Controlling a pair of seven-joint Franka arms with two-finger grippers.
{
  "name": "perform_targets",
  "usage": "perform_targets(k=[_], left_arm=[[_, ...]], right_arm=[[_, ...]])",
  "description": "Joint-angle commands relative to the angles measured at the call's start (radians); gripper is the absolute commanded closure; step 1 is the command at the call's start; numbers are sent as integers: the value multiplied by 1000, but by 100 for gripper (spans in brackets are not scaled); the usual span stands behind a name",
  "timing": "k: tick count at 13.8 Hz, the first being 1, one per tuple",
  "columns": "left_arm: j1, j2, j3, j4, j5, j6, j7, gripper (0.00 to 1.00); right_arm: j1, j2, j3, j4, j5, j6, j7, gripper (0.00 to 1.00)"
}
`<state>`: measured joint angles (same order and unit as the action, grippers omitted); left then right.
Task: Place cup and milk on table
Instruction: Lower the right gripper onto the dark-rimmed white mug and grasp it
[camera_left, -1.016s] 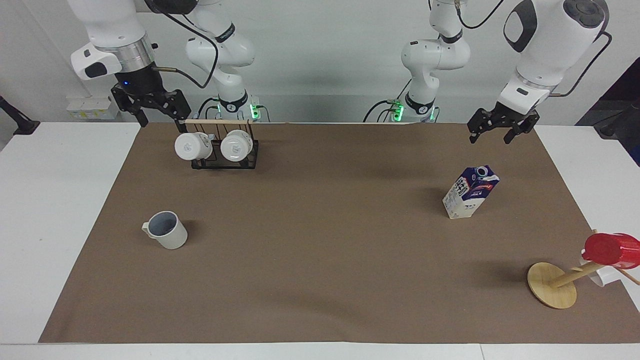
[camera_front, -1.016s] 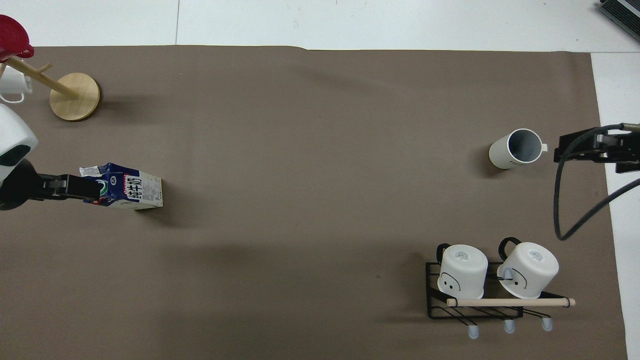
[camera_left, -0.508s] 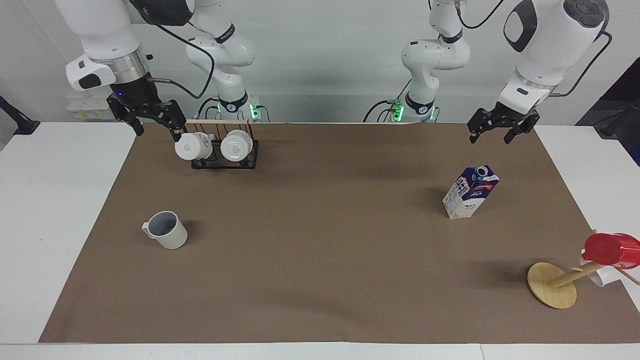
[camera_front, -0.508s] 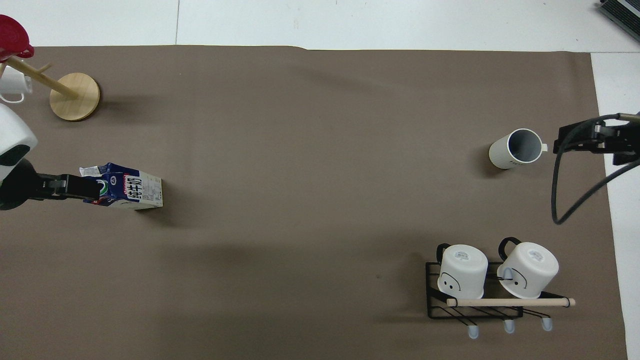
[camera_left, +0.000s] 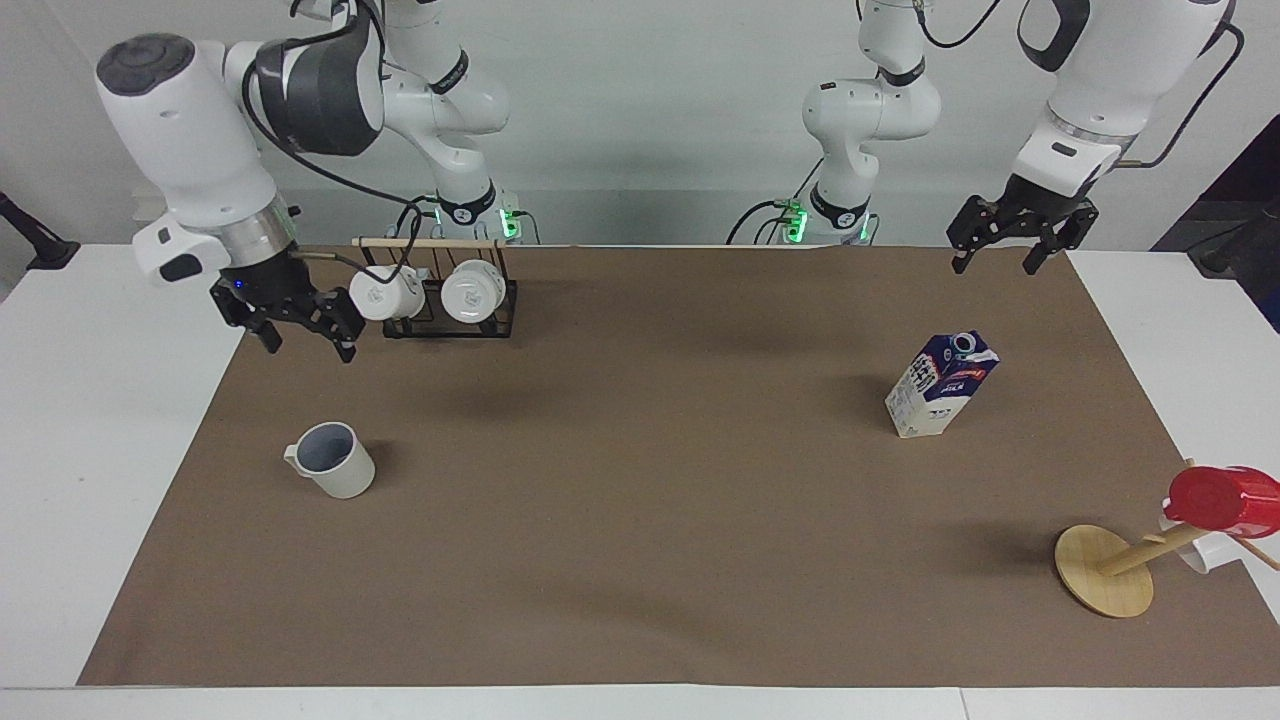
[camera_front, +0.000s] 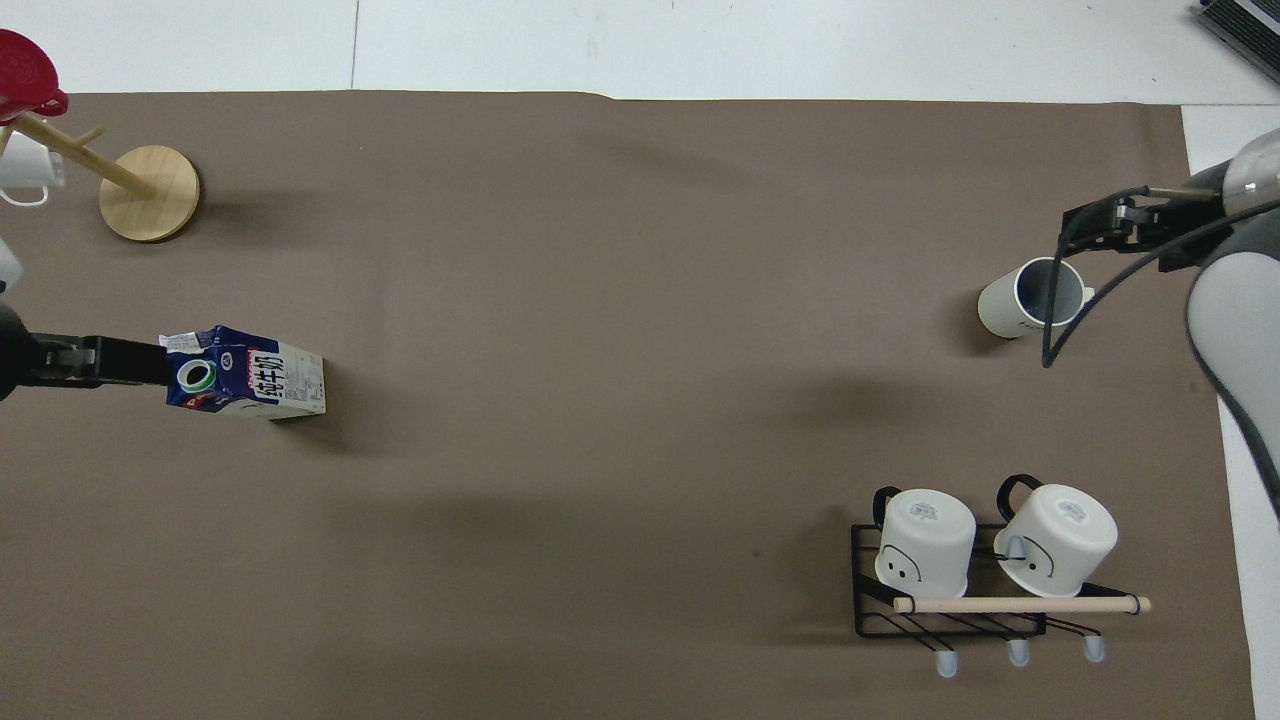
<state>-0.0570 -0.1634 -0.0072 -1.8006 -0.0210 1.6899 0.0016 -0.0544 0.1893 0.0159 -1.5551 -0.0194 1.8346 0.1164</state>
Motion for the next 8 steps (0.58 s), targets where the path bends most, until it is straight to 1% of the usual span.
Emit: perform_targets(k=[1, 5, 8], left_arm=[[6, -4, -4, 6, 15, -18, -9, 0], [6, -4, -4, 6, 15, -18, -9, 0], [8, -4, -4, 6, 16, -18, -9, 0]], right_arm=[[-12, 59, 4, -29, 19, 93, -53, 0], [-13, 134, 4, -74, 18, 210, -61, 0], [-10, 166, 4, -102, 18, 273, -64, 0]])
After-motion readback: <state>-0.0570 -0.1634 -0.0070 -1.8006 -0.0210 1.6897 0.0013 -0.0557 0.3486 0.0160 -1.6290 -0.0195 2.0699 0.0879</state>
